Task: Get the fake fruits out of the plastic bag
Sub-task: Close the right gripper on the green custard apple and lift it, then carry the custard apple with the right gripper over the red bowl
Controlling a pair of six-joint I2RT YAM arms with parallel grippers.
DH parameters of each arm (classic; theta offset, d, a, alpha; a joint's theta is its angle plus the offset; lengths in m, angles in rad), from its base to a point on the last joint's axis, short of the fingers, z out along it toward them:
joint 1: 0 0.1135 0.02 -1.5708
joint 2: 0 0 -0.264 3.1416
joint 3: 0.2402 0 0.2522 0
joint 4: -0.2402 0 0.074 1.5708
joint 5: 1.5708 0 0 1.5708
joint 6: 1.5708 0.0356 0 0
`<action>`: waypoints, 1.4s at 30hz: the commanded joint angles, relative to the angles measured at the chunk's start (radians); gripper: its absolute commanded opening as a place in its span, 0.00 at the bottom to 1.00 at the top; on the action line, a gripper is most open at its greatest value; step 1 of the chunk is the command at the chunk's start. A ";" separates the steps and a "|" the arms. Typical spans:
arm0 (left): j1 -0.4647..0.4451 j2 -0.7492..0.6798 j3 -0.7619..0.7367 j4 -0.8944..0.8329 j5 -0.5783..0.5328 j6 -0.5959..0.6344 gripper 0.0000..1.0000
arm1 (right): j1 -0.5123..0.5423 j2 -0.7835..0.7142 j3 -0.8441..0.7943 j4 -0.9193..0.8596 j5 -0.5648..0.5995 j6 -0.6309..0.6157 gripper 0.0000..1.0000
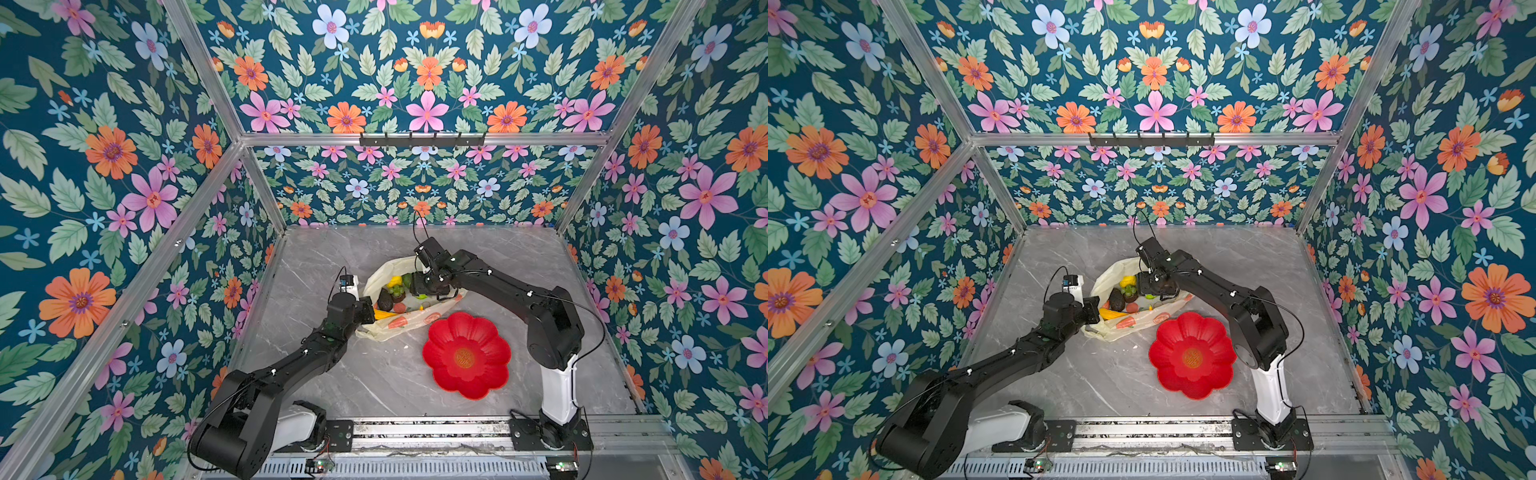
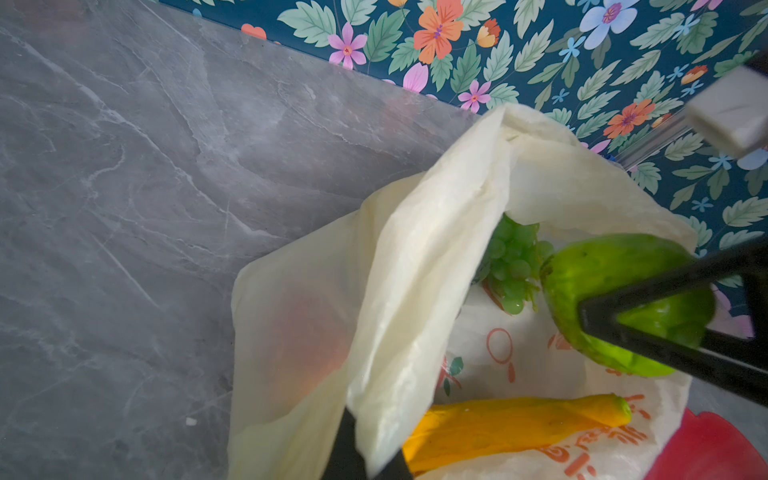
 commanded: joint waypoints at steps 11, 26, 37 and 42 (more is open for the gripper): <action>-0.001 0.000 0.006 0.002 0.001 0.011 0.00 | 0.001 -0.258 -0.236 0.034 0.010 0.025 0.64; -0.001 -0.011 -0.005 0.014 0.000 0.010 0.00 | 0.000 -0.650 -0.682 0.011 0.055 0.147 0.62; -0.001 -0.023 -0.015 0.019 -0.019 0.008 0.00 | 0.002 -0.694 -0.859 0.097 0.035 0.209 0.62; -0.001 -0.020 -0.015 0.020 -0.023 0.010 0.00 | 0.001 -0.646 -0.886 0.147 0.032 0.224 0.62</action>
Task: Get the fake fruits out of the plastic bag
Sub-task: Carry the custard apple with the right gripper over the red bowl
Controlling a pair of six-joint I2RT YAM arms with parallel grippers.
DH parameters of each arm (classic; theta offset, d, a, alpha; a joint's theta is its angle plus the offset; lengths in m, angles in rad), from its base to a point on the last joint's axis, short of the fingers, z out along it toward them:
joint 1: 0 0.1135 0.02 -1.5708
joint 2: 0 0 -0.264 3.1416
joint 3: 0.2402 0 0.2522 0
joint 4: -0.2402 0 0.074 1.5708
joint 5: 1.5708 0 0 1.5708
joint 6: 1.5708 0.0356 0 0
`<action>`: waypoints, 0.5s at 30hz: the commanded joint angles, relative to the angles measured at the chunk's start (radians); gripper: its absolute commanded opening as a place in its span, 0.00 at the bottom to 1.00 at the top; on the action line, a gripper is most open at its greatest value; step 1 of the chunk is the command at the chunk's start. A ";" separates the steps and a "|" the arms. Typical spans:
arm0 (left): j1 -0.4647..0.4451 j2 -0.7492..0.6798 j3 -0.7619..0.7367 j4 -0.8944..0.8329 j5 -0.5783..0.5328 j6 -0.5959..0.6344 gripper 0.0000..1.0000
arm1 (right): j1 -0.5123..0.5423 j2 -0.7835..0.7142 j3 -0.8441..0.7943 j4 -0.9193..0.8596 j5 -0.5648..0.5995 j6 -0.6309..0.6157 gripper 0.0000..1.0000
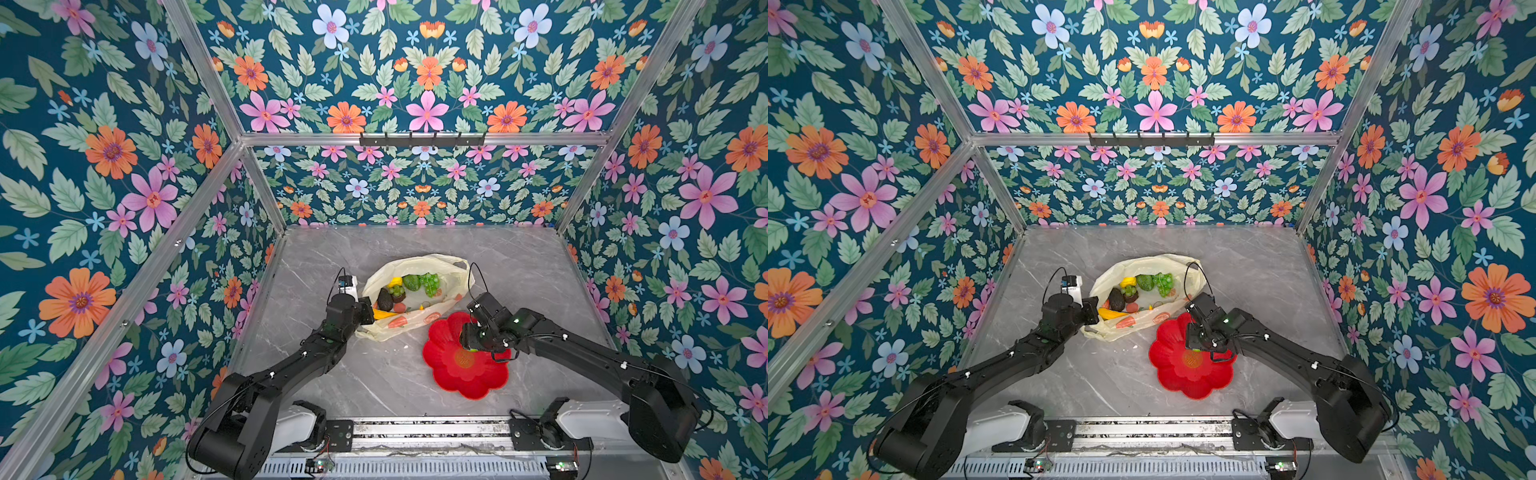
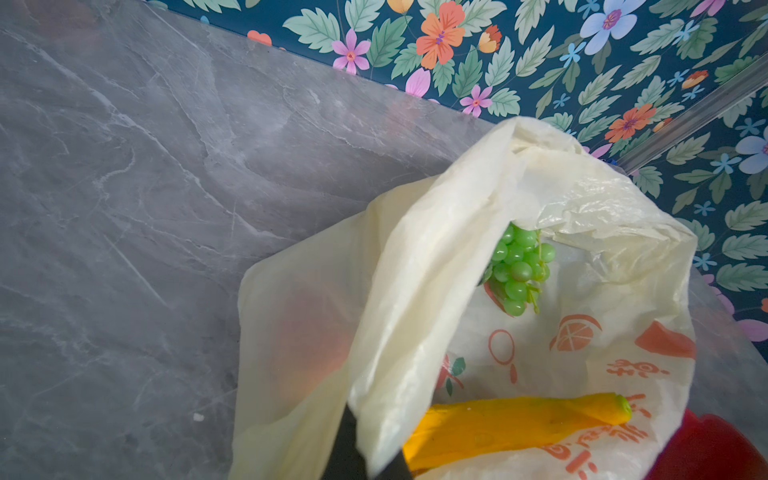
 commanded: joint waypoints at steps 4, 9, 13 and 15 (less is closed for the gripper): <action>-0.001 0.006 -0.003 0.019 -0.012 0.011 0.00 | 0.001 0.064 -0.014 0.079 0.004 0.024 0.62; -0.001 0.007 -0.002 0.019 -0.014 0.011 0.00 | -0.001 0.107 -0.022 0.080 0.029 0.019 0.62; -0.001 0.006 -0.001 0.017 -0.017 0.012 0.00 | -0.024 0.129 -0.037 0.059 0.037 0.012 0.62; -0.001 0.004 -0.001 0.017 -0.015 0.012 0.00 | -0.035 0.125 -0.055 0.061 0.032 0.018 0.62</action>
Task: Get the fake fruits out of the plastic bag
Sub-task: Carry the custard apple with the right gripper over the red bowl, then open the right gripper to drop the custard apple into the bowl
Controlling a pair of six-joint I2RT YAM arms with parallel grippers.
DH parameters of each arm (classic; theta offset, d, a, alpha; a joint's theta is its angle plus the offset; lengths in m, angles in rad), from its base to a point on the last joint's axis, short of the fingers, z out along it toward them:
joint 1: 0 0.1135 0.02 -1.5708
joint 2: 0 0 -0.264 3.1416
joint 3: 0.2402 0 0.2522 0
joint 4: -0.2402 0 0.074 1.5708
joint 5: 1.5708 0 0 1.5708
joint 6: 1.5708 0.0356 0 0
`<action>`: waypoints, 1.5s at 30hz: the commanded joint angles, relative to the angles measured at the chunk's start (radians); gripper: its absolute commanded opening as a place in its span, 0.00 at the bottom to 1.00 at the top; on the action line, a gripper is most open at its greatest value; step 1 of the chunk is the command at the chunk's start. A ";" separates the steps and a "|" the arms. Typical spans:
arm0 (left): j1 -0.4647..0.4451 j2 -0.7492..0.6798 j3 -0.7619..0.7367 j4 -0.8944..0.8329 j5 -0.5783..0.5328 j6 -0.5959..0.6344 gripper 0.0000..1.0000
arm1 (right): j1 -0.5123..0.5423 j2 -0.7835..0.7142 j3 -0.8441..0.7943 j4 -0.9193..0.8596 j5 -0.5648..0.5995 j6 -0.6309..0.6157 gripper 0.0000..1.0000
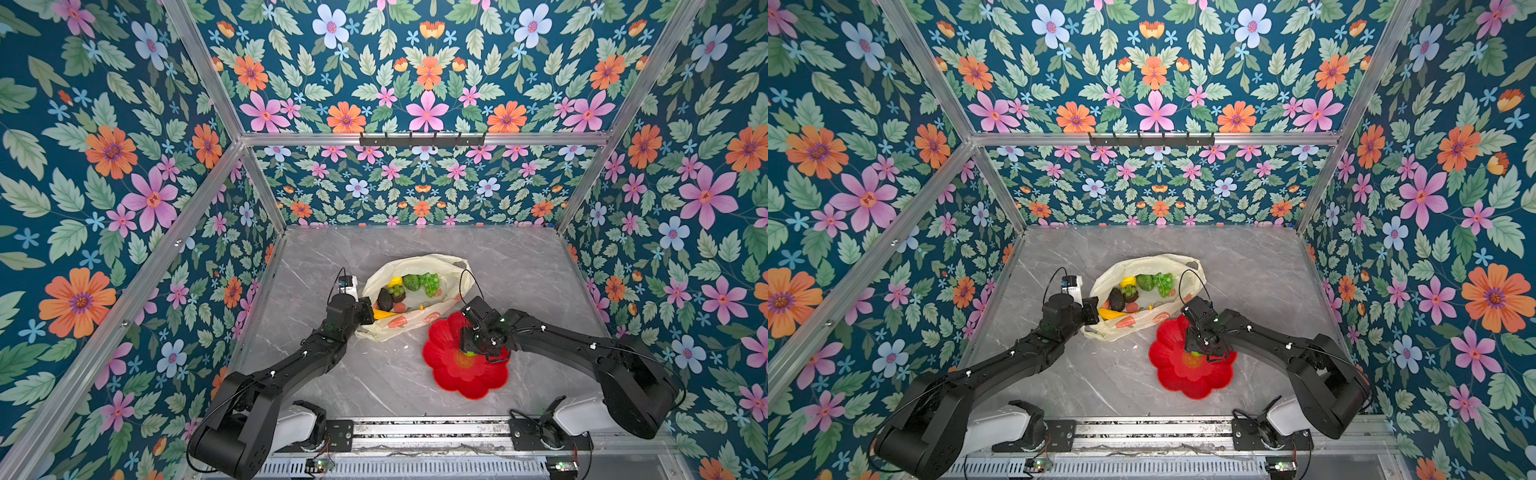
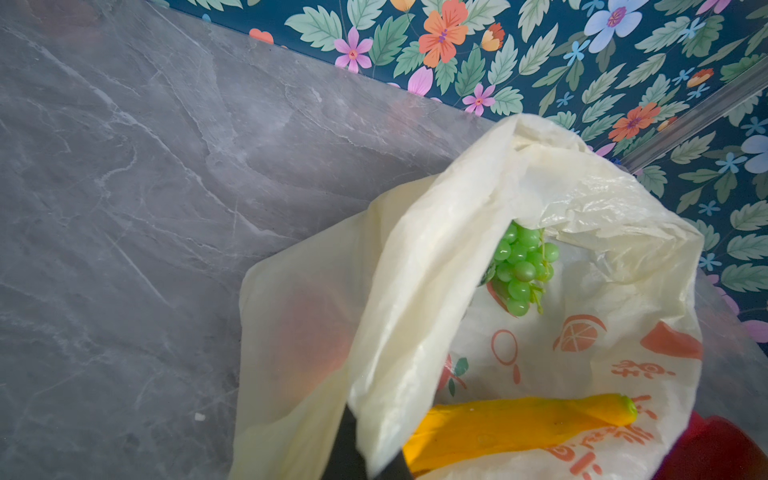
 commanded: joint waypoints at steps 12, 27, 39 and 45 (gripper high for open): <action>-0.001 0.002 -0.001 0.008 -0.024 0.013 0.00 | -0.064 -0.069 -0.076 -0.077 0.062 0.028 0.63; -0.001 0.008 0.000 0.014 -0.015 0.012 0.00 | -0.093 -0.107 -0.078 -0.021 -0.009 0.019 0.69; -0.001 0.010 0.001 0.017 -0.013 0.011 0.00 | -0.093 -0.101 -0.079 -0.019 -0.009 0.016 0.85; -0.001 0.012 0.001 0.017 -0.011 0.012 0.00 | -0.093 -0.120 -0.074 -0.039 0.000 0.014 0.90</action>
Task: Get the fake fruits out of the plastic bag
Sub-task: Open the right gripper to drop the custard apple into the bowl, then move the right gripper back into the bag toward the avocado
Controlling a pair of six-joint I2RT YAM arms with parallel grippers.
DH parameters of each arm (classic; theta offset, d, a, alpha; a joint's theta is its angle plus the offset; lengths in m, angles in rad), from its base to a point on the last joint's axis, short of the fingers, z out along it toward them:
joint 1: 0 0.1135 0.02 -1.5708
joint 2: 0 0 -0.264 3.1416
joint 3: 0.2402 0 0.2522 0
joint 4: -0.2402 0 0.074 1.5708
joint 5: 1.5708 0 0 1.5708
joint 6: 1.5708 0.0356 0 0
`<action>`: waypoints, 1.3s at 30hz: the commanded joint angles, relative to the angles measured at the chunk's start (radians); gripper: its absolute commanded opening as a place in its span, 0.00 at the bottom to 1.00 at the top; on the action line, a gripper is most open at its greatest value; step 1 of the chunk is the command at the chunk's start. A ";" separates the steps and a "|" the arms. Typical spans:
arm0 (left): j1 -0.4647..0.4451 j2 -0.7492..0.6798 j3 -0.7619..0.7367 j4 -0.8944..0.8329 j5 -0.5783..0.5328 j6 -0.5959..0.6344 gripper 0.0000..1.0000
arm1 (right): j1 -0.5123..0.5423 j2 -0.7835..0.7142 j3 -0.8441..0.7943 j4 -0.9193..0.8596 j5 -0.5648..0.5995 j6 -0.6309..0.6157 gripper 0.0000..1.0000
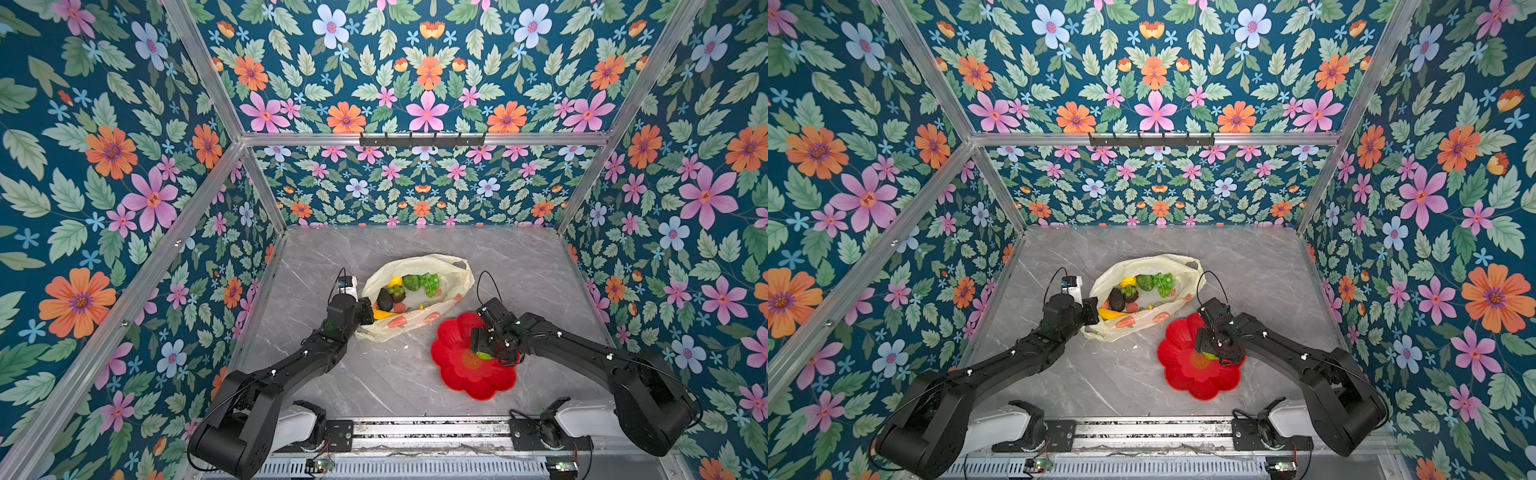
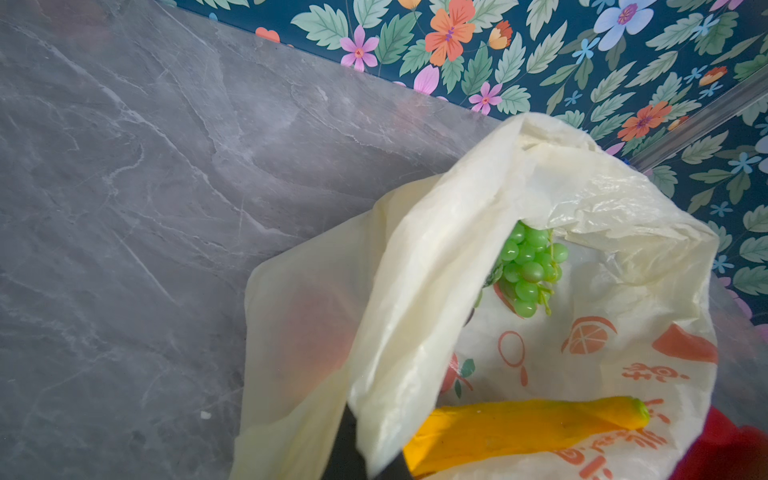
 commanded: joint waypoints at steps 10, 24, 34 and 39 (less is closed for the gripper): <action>-0.001 0.004 0.005 0.017 0.006 0.012 0.00 | 0.000 -0.098 0.080 -0.128 0.079 -0.029 0.91; -0.001 0.011 0.016 -0.021 -0.051 0.006 0.00 | 0.087 0.019 0.415 -0.042 0.071 -0.126 0.77; 0.007 0.021 0.012 -0.026 -0.059 -0.034 0.00 | 0.165 0.314 0.721 0.006 -0.020 -0.185 0.66; 0.006 0.017 0.012 -0.020 -0.042 -0.027 0.00 | 0.166 0.484 0.847 0.002 -0.028 -0.193 0.63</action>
